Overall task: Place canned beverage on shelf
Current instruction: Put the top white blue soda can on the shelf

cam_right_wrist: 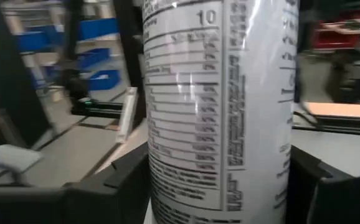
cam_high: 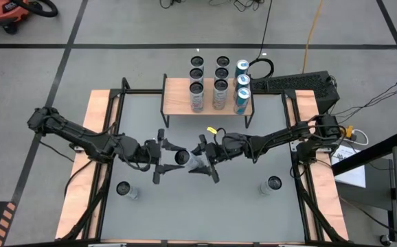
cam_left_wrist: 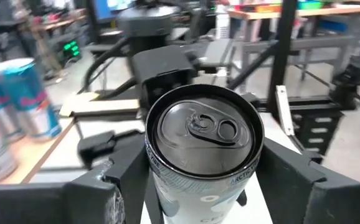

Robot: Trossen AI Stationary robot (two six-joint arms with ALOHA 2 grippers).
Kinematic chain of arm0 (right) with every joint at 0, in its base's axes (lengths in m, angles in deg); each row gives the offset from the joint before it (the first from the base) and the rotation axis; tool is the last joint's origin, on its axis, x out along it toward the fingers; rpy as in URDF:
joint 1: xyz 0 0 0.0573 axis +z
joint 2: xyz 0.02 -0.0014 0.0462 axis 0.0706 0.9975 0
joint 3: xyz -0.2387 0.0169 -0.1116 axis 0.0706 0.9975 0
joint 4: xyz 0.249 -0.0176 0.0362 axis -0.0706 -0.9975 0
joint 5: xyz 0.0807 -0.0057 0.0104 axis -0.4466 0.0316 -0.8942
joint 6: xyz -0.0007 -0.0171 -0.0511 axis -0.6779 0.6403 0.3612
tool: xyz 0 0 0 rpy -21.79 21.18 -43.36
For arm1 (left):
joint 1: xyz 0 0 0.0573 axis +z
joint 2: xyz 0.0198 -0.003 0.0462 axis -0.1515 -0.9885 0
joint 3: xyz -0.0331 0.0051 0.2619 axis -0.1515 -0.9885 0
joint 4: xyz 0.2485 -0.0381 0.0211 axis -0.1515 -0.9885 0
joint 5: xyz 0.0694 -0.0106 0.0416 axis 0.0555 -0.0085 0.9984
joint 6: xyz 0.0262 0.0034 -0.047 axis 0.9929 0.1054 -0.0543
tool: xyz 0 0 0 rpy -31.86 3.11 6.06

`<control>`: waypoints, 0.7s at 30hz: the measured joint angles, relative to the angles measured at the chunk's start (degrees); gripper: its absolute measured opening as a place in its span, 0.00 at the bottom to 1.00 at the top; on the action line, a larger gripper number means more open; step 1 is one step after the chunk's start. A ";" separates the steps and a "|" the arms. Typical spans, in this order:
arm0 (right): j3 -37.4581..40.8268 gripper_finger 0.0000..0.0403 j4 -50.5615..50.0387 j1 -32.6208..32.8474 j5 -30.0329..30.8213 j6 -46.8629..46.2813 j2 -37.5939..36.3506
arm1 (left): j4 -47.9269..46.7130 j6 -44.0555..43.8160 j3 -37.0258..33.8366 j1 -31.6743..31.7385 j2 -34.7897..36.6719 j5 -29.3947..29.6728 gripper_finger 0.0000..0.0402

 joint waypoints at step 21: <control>0.03 0.63 -7.39 7.74 35.94 9.71 0.00 | -1.08 -14.37 0.04 -0.02 -0.26 15.85 0.59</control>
